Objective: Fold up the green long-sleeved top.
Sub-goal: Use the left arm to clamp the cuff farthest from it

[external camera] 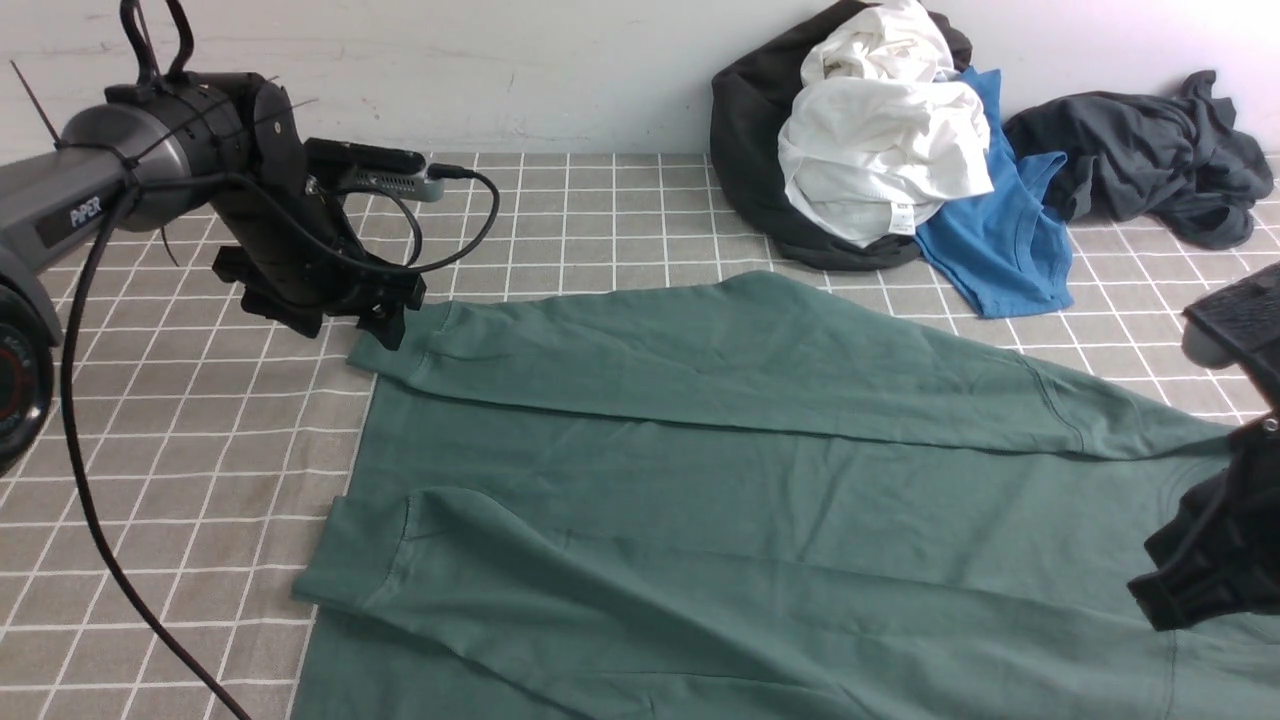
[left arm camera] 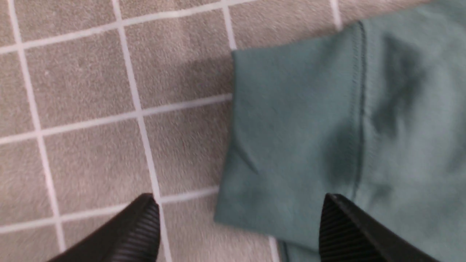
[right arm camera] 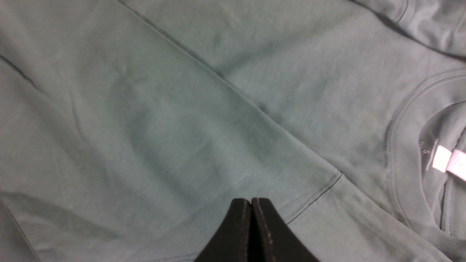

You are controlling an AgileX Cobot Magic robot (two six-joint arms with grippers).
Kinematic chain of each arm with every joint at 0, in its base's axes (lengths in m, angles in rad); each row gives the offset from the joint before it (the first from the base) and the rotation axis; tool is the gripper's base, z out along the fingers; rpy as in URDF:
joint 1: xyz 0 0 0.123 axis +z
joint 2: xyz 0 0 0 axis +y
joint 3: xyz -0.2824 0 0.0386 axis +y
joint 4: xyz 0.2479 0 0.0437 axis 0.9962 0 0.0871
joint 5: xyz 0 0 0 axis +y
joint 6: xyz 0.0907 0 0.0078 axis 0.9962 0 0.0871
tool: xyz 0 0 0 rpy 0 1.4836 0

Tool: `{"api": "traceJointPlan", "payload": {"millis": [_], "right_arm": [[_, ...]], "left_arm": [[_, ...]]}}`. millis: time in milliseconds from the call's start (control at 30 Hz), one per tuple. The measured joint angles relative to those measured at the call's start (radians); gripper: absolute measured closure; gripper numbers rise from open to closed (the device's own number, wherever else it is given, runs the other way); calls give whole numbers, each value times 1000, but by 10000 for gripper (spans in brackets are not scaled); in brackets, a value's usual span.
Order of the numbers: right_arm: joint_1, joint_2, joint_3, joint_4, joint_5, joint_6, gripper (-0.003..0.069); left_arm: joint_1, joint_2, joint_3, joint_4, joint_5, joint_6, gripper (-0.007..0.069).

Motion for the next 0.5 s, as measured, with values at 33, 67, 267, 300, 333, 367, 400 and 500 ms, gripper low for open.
{"api": "traceJointPlan", "payload": {"millis": [33,67,267,300,333,367,400,500], "right_arm": [[0,5,0,2,0,0,675],[0,11,0,3,-1,0,675],[0,22,-2,6,-9,0,675],[0,22,-2,6,-10,0,675],[0,22,-2,6,-10,0,675],[0,22,-2,6,-10,0,675],[0,22,-2,6,-10,0,675],[0,22,-2,7,-10,0,675]], "left_arm": [[0,14,-12,-2,0,-1,98],[0,30,-27,-9,2,-1,106],[0,64,-42,-65,7,1,199],[0,64,-43,-75,7,1,244],[0,64,-44,-81,7,1,280],[0,64,-45,-83,7,1,319],[0,64,-45,-86,9,1,370],[0,64,-47,-89,14,1,480]]}}
